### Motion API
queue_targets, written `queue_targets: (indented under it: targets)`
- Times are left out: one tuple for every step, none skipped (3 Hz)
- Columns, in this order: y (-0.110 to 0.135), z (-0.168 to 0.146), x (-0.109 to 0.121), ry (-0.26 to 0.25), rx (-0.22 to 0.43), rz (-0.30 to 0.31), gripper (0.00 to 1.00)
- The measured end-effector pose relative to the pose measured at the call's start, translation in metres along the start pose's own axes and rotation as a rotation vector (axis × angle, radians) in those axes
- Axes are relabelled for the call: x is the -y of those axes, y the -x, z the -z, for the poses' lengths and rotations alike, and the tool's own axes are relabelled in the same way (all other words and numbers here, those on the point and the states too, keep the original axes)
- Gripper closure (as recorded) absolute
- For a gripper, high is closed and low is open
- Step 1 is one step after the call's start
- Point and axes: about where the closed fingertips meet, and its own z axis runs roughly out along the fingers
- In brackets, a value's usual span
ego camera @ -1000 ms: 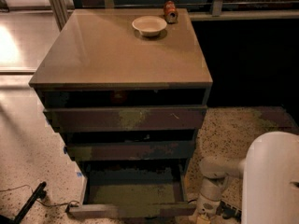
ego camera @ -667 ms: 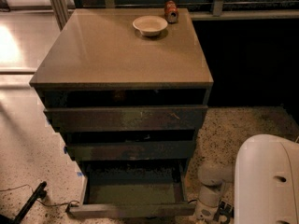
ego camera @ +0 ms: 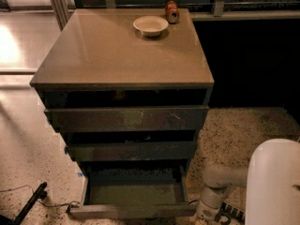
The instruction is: Close bottom drawer
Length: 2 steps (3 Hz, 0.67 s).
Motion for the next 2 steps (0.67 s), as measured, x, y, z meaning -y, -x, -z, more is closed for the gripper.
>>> queue_targets:
  targets:
    - [0.002,-0.006,0.008,-0.015,0.071,0.009,1.00]
    - [-0.001,-0.025,0.022,-0.034,0.160,-0.001,1.00]
